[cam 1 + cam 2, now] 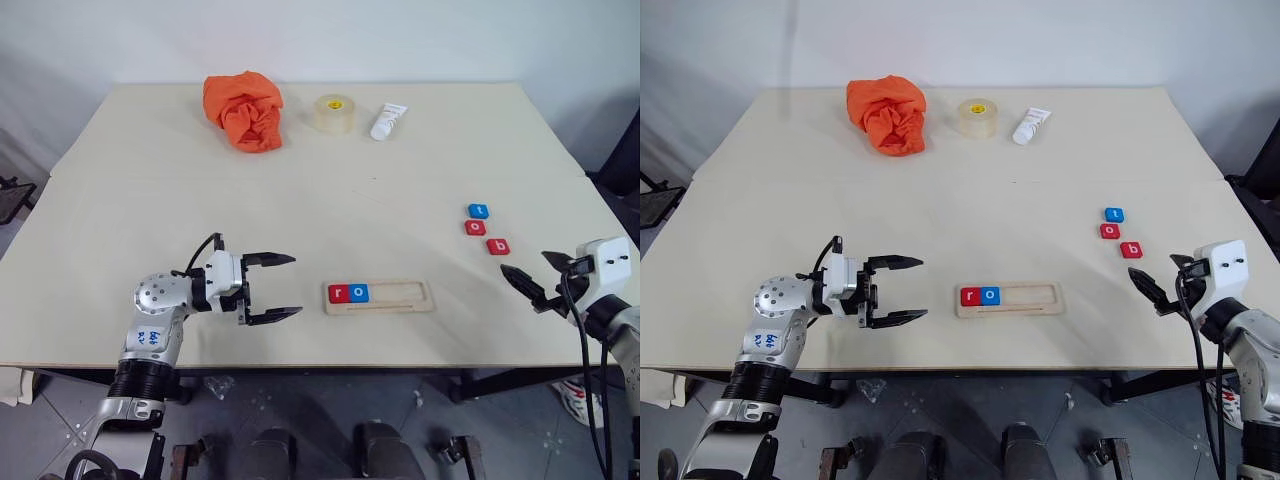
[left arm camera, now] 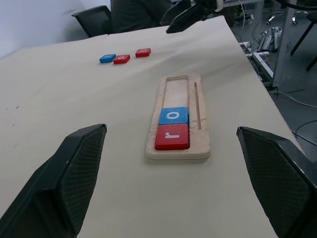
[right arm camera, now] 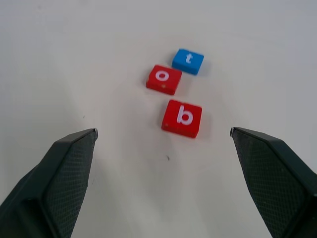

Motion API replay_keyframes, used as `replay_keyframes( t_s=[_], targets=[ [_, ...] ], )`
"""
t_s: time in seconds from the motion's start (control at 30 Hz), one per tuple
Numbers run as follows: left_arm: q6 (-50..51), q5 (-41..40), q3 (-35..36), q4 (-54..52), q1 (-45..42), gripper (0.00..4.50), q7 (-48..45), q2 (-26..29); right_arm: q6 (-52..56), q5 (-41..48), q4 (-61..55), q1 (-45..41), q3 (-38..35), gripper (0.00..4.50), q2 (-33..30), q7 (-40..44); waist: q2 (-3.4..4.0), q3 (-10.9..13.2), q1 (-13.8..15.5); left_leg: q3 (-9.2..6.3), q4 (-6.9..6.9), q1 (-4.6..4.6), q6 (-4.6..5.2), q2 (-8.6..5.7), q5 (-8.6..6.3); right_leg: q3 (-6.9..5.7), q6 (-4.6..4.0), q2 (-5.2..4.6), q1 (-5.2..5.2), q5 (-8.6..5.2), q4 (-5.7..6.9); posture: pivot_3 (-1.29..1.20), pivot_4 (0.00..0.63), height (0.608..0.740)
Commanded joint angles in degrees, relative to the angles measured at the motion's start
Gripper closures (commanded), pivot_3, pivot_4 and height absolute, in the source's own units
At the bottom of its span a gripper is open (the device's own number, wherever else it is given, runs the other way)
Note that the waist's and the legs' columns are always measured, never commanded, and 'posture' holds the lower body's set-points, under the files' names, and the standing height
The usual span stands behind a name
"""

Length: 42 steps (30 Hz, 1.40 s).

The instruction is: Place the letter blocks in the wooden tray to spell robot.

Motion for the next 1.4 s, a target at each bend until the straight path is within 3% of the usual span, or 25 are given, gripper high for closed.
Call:
replay_keyframes(
  t_s=[0.03,0.47,0.9,1.13,1.23,1.4],
  targets=[
    [0.06,-1.52,0.52,-0.05,-1.20,0.02,0.44,0.38,1.01,1.25,-2.43,-0.02,-2.27,0.00,-1.10,-0.66,0.00,0.00,-0.06,0.01,0.00,0.00,0.00,0.00,0.00,0.01,0.01,0.00,0.00,0.00,0.00,0.00,0.150,0.740],
    [2.03,-2.34,0.21,-5.66,1.83,0.02,3.36,-0.30,5.68,0.86,-0.82,-4.85,0.10,0.00,-0.92,-3.34,0.00,0.00,-0.13,0.07,0.00,0.00,0.02,0.02,-0.01,0.09,0.02,0.01,-0.02,0.01,-0.01,0.00,0.150,0.740],
    [3.93,-0.17,-1.03,-10.09,4.28,0.02,10.59,-0.16,-0.24,-7.84,26.87,-25.90,9.20,0.00,2.76,-8.30,0.00,0.00,-0.64,0.34,-0.02,0.02,0.13,0.02,-0.07,0.31,0.11,0.00,-0.10,0.08,-0.07,0.00,0.150,0.740],
    [4.03,-0.20,-0.85,-11.49,5.55,0.02,12.16,0.34,-3.90,-10.52,33.25,-28.67,10.60,0.00,3.68,-9.23,0.01,0.00,-0.80,0.34,-0.03,0.01,0.14,0.02,-0.08,0.31,0.12,-0.02,-0.11,0.08,-0.09,0.00,0.150,0.740],
    [3.90,-0.10,-0.80,-11.75,5.92,0.00,12.71,0.48,-3.28,-10.36,33.05,-27.87,10.06,0.59,4.31,-10.57,0.01,0.00,-1.00,0.34,-0.04,0.01,0.14,0.02,-0.08,0.31,0.12,-0.02,-0.11,0.08,-0.08,0.00,0.150,0.740],
    [3.70,-0.08,-0.84,-11.40,5.73,0.00,13.07,0.52,-2.96,-9.71,30.18,-25.69,9.38,2.35,5.01,-11.50,0.01,0.00,-1.19,0.32,-0.01,0.01,0.15,0.02,-0.08,0.31,0.12,-0.02,-0.10,0.08,-0.08,0.00,0.150,0.740]
  ],
)
